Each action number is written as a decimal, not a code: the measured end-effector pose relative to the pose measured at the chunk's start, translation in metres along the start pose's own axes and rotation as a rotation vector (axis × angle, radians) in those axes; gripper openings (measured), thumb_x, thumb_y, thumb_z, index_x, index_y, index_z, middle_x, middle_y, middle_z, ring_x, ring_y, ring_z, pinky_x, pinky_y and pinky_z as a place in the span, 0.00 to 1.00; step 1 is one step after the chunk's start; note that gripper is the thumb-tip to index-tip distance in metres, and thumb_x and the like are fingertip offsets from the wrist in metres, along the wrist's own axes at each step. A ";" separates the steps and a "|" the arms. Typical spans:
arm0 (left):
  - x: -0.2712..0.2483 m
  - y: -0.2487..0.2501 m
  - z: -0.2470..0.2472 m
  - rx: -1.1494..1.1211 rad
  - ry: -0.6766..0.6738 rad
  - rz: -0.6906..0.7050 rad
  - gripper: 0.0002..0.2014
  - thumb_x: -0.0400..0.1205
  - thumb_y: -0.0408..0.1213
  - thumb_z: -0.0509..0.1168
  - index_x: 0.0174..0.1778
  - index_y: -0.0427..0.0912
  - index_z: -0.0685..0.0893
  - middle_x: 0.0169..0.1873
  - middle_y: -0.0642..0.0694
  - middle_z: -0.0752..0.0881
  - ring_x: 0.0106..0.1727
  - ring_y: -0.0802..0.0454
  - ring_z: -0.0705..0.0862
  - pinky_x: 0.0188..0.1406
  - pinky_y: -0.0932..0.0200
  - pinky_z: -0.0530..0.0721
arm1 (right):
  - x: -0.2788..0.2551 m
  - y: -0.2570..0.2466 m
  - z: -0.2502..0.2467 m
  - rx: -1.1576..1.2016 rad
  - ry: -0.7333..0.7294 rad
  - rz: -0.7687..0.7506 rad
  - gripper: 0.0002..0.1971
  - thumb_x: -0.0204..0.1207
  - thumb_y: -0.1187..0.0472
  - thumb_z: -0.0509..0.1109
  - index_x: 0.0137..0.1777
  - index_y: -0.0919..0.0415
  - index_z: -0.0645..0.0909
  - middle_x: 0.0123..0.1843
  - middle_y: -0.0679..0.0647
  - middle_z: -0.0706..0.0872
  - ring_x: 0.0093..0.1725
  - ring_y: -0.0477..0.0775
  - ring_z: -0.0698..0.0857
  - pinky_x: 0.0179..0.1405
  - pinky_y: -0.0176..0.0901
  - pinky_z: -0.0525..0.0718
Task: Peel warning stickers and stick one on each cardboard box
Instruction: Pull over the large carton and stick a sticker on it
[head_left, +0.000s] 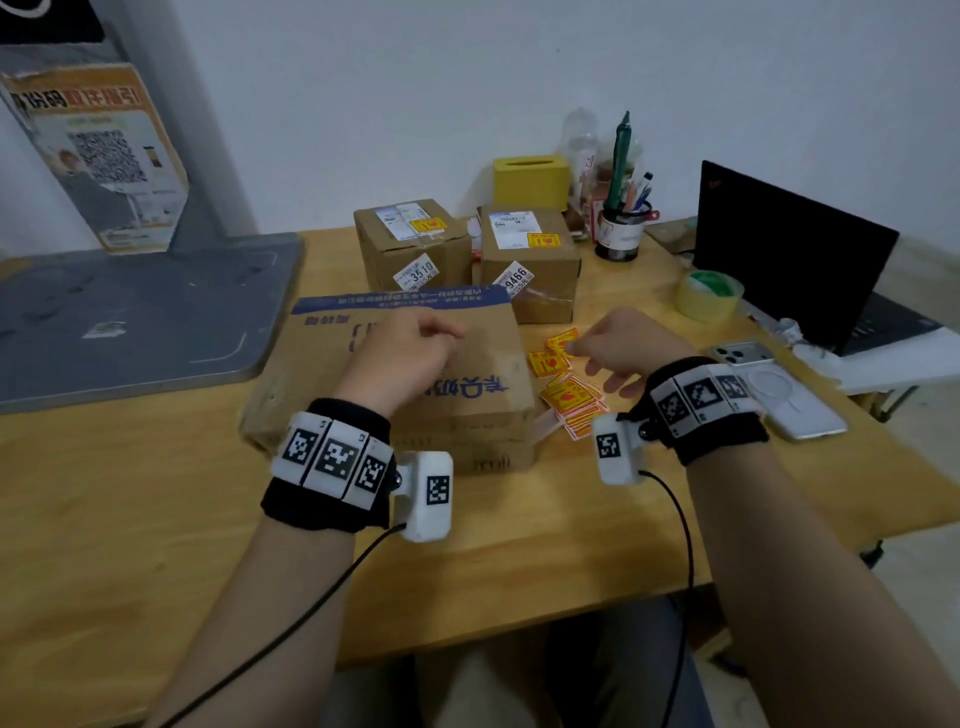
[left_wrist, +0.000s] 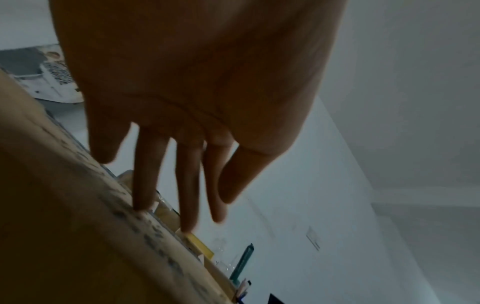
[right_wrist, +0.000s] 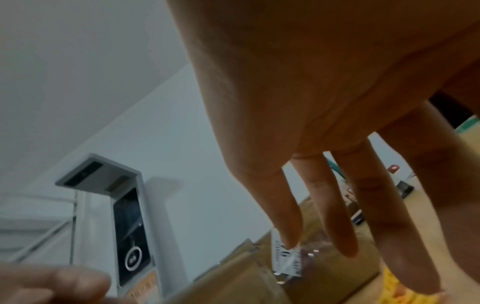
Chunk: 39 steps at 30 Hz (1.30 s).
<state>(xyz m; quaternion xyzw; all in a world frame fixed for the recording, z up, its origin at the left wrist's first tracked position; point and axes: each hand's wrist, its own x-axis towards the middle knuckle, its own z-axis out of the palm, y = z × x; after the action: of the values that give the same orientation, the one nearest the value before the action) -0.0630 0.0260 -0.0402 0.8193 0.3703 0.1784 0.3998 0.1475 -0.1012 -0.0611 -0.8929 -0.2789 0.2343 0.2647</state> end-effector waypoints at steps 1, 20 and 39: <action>0.001 0.002 0.006 0.013 -0.069 0.017 0.11 0.86 0.38 0.63 0.54 0.56 0.90 0.55 0.57 0.86 0.52 0.62 0.81 0.43 0.67 0.73 | 0.005 0.003 0.000 -0.022 0.000 0.014 0.17 0.83 0.48 0.72 0.57 0.64 0.87 0.48 0.56 0.92 0.34 0.57 0.88 0.36 0.46 0.85; 0.024 0.012 0.040 0.055 -0.050 -0.071 0.13 0.71 0.58 0.59 0.41 0.66 0.89 0.61 0.56 0.88 0.73 0.43 0.78 0.79 0.31 0.64 | 0.054 0.030 0.012 -0.128 -0.097 0.023 0.18 0.70 0.51 0.84 0.52 0.64 0.91 0.45 0.57 0.93 0.37 0.55 0.86 0.45 0.50 0.86; 0.031 0.001 0.047 0.024 -0.027 -0.031 0.09 0.78 0.49 0.64 0.35 0.61 0.89 0.63 0.55 0.87 0.74 0.42 0.77 0.81 0.29 0.61 | 0.052 0.030 0.020 -0.219 -0.051 0.000 0.23 0.63 0.45 0.88 0.42 0.63 0.86 0.38 0.56 0.90 0.42 0.58 0.90 0.38 0.45 0.85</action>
<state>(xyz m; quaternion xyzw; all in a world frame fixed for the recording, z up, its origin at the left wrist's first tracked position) -0.0149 0.0243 -0.0687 0.8204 0.3799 0.1567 0.3976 0.1861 -0.0833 -0.1085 -0.9102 -0.3097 0.2249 0.1584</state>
